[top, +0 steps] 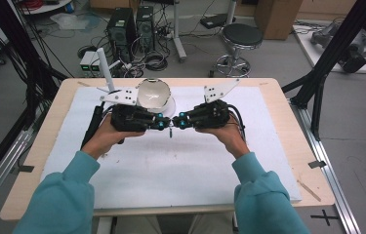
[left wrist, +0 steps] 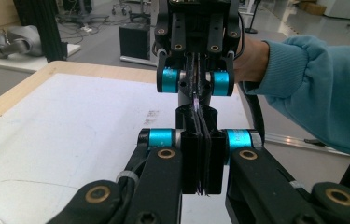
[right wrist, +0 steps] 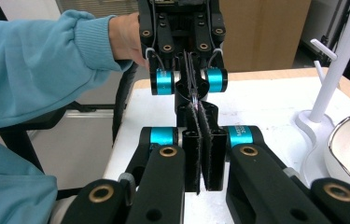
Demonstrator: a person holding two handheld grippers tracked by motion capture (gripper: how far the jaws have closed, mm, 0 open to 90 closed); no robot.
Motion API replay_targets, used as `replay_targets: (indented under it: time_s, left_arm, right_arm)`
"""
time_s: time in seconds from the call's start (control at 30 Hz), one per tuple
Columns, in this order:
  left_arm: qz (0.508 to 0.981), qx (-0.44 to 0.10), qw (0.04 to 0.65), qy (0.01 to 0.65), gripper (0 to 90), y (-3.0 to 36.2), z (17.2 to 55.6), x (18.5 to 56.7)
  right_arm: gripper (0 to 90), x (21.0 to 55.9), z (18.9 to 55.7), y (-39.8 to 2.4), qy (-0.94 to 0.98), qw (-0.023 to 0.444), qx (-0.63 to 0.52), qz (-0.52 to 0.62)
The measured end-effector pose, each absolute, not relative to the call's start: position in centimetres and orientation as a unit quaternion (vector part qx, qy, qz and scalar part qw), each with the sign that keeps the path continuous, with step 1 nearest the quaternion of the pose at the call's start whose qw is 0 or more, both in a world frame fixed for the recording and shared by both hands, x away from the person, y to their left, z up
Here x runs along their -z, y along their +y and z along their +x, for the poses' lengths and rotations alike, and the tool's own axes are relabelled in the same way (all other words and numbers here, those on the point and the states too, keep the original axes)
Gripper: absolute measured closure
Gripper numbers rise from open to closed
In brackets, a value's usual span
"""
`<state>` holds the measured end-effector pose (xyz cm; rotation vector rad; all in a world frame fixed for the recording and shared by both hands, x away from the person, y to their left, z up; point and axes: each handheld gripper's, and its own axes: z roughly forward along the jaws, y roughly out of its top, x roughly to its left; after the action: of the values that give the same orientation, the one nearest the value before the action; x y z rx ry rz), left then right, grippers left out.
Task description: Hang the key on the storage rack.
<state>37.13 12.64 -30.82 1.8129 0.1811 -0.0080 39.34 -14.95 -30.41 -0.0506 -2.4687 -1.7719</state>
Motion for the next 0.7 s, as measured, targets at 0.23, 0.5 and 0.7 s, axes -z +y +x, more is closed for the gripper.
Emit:
replay_targets:
  time_s: [0.23, 0.5, 0.7]
  left_arm:
    - [0.786, 0.002, 0.614, 0.072, 88.8, 12.7, 37.0, 30.7]
    - [0.787, -0.009, 0.612, 0.078, 89.0, 13.2, 36.9, 30.4]
    - [0.786, -0.022, 0.61, 0.094, 88.9, 14.4, 37.1, 30.1]
  right_arm:
    - [88.7, 30.4, 39.3, -14.9, -0.808, 0.054, 0.586, -0.012]
    - [49.7, 30.3, 39.3, -15.3, -0.791, 0.047, 0.609, -0.024]
    - [8.2, 30.1, 38.4, -16.7, -0.786, -0.047, 0.609, -0.094]
